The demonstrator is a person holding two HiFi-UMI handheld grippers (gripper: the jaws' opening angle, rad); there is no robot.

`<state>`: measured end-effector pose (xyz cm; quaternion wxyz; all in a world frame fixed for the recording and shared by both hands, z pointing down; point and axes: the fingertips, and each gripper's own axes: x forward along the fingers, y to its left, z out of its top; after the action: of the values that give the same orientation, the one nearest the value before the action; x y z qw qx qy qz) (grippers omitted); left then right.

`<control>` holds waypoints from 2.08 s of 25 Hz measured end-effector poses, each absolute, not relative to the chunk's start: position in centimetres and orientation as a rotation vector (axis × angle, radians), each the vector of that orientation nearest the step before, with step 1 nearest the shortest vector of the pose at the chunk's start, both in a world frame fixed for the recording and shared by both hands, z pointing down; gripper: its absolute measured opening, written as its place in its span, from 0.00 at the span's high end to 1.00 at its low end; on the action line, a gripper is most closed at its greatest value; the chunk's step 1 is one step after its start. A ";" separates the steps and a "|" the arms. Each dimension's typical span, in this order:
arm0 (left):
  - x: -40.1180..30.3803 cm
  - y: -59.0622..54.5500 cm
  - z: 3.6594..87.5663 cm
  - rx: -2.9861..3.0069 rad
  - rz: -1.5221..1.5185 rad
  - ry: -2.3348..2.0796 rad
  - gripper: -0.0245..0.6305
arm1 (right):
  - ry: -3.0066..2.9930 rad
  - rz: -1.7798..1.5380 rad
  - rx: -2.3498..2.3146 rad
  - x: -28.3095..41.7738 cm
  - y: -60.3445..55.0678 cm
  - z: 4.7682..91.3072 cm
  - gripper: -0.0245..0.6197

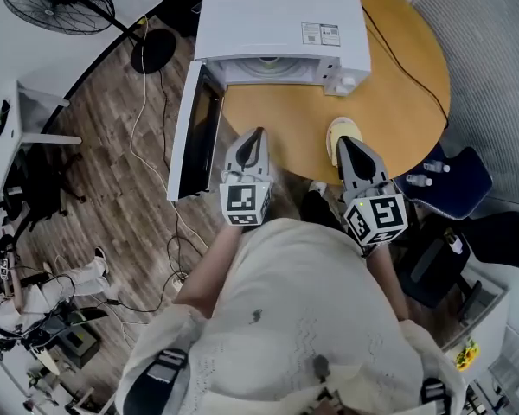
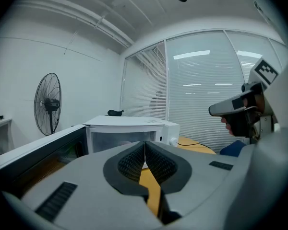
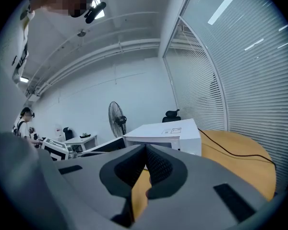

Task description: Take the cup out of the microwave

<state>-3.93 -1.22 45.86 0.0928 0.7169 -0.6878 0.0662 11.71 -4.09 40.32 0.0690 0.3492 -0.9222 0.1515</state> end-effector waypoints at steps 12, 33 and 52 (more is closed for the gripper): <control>1.2 -4.6 45.1 2.083 0.179 -2.131 0.93 | -2.823 0.420 0.989 17.1 -9.1 39.8 0.95; -1.3 -5.2 44.8 2.016 0.196 -2.222 0.93 | -2.850 0.382 0.891 15.6 -11.7 39.6 0.95; -7.4 -11.7 46.9 2.239 0.238 -1.958 0.92 | -2.734 0.379 1.107 8.1 -13.4 39.0 0.95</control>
<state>-7.44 -11.72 46.89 0.0786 0.7480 -0.6542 0.0795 8.15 -13.40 38.95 0.0840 0.3708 -0.9161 0.1272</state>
